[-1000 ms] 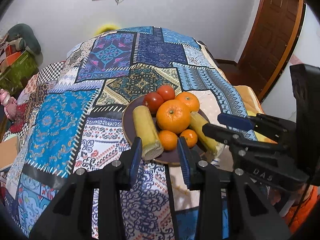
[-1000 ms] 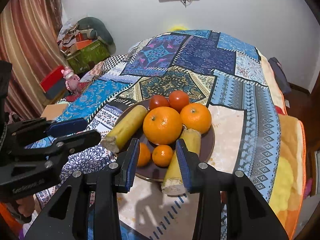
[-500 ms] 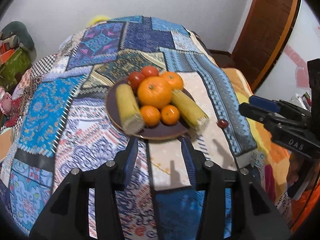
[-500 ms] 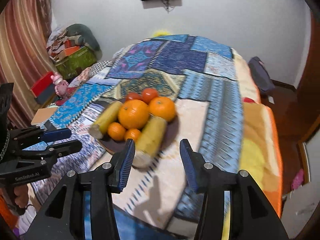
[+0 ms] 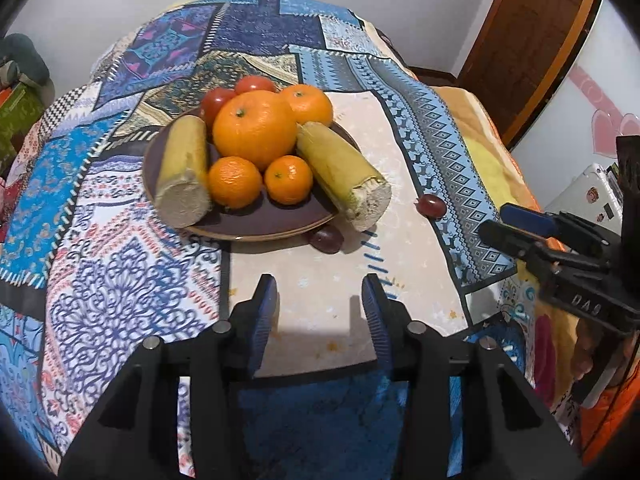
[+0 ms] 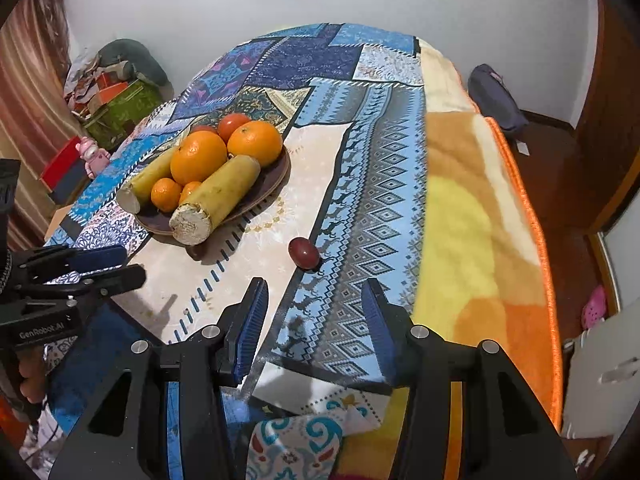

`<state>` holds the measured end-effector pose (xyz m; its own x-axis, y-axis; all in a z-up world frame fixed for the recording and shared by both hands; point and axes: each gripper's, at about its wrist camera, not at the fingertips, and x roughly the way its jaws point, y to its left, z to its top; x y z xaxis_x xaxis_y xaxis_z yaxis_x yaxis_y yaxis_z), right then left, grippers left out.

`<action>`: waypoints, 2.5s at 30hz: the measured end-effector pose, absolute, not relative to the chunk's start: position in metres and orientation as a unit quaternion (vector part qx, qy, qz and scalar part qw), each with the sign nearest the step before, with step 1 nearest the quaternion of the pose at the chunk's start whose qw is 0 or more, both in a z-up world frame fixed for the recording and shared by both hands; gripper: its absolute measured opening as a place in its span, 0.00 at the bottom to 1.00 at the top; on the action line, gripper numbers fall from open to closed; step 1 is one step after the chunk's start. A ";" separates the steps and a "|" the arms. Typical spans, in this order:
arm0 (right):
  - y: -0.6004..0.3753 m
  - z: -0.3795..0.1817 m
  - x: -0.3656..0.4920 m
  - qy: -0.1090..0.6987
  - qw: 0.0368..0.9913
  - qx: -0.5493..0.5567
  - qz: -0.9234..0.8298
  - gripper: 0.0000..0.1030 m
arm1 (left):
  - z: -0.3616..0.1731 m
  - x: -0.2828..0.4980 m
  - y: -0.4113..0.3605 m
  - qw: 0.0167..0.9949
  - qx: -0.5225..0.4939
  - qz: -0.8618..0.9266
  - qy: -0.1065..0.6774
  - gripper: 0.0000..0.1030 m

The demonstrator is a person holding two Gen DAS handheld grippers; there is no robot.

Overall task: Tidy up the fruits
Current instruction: 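Grasp a dark red date with the right tool while the left grasps another date, then lower both dates onto the purple plate and open both tools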

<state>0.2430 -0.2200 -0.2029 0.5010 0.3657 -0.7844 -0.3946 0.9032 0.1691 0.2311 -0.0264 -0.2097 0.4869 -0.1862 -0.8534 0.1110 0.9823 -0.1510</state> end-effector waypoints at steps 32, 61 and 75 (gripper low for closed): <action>-0.194 -0.236 0.271 0.455 0.858 -0.037 0.236 0.21 | -0.242 0.278 -0.040 0.851 -0.066 -0.058 0.518 0.20; -0.152 -0.167 0.257 0.381 0.879 -0.039 0.285 0.20 | -0.159 0.250 0.035 0.896 -0.061 -0.027 0.439 0.19; -0.104 -0.182 0.284 0.397 0.865 -0.056 0.302 0.20 | -0.169 0.290 0.038 0.896 -0.048 -0.043 0.439 0.19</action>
<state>0.2841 -0.1039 -0.1820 0.5020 0.4784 -0.7205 -0.5679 0.8106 0.1425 0.2895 0.0381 -0.1685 0.6116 -0.1188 -0.7822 0.0342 0.9917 -0.1239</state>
